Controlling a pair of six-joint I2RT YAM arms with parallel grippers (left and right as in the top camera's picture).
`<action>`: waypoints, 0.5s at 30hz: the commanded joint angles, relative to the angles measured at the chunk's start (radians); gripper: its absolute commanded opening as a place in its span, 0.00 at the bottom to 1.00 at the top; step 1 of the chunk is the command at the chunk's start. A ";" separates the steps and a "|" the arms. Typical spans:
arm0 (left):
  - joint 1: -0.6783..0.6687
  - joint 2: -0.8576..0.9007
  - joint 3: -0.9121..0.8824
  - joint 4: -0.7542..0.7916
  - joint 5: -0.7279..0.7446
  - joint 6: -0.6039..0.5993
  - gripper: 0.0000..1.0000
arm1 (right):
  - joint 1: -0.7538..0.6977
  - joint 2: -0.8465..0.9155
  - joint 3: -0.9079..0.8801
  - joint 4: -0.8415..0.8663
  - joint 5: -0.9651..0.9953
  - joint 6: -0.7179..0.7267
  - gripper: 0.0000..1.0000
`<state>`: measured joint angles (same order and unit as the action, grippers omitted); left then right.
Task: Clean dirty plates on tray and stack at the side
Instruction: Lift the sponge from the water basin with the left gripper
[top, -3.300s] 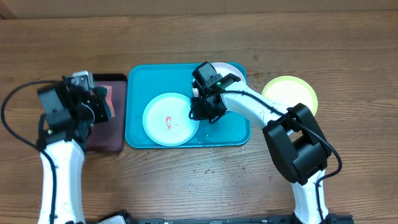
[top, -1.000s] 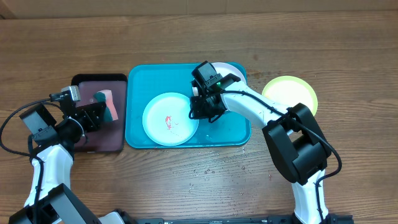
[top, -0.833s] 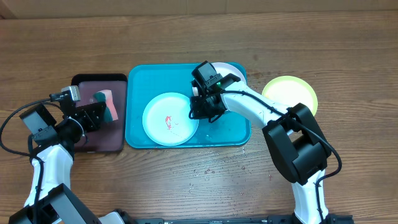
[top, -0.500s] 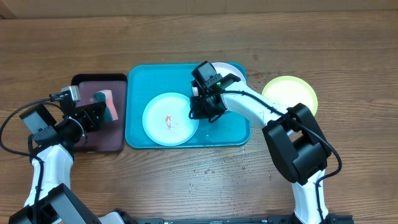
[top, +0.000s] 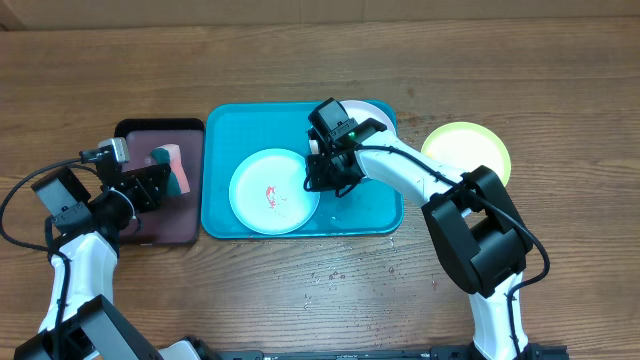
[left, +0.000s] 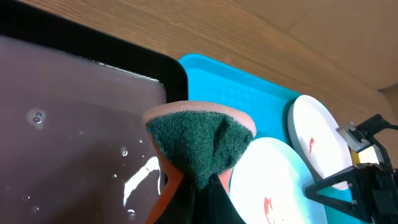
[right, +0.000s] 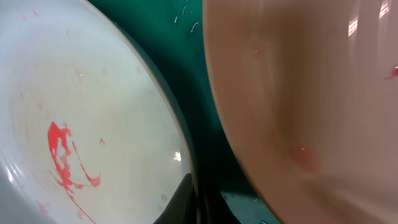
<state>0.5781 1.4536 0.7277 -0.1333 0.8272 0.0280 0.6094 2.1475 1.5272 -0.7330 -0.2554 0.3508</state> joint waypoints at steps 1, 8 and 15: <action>0.003 0.002 -0.003 0.008 -0.028 -0.045 0.04 | 0.007 -0.025 -0.016 0.003 0.011 -0.010 0.04; -0.148 0.002 0.003 -0.061 -0.494 -0.218 0.04 | 0.007 -0.025 -0.016 0.003 0.011 -0.010 0.04; -0.333 0.002 0.210 -0.339 -0.824 -0.232 0.04 | 0.007 -0.025 -0.016 0.002 0.011 -0.010 0.04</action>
<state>0.3061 1.4605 0.7918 -0.3927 0.2382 -0.1696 0.6094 2.1475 1.5276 -0.7334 -0.2550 0.3511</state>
